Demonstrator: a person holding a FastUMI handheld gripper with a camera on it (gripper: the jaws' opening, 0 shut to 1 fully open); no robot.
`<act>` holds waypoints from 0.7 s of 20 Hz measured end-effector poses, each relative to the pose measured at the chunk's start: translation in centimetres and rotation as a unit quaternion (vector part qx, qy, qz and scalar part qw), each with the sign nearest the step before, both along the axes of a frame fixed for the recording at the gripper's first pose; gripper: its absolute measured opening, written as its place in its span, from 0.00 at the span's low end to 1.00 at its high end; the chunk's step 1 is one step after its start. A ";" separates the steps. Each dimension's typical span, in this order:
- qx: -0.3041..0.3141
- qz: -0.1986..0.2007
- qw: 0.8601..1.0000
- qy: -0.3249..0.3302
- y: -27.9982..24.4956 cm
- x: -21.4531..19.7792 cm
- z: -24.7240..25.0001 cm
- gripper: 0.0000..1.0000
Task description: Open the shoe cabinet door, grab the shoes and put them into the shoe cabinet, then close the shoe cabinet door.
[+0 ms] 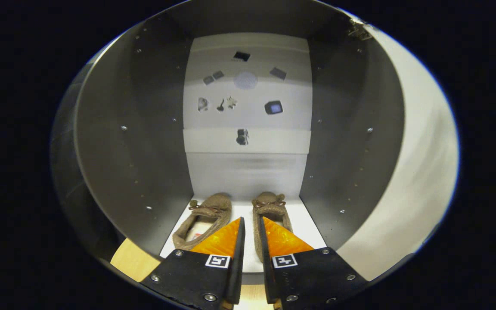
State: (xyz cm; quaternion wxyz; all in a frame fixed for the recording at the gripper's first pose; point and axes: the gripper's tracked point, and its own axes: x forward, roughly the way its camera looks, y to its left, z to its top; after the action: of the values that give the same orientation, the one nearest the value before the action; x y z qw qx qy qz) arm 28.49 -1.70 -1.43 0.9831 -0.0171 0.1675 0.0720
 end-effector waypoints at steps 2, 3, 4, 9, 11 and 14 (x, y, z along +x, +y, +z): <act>0.003 -0.005 1.000 -0.019 -0.1 -2.8 1.9 0.22; 0.004 -0.008 1.000 -0.027 -0.2 -4.4 2.7 0.22; 0.003 -0.012 0.999 -0.037 -0.4 -5.9 3.6 0.22; 0.001 -0.031 0.997 -0.068 -1.4 -13.8 6.9 0.22; -0.001 -0.041 0.996 -0.082 -2.2 -17.1 8.2 0.24; 0.000 -0.049 0.994 -0.095 -2.7 -22.0 9.3 0.23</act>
State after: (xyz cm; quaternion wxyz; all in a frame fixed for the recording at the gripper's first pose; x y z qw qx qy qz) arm 6.45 -4.44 7.85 0.9969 -0.0153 0.0737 0.0220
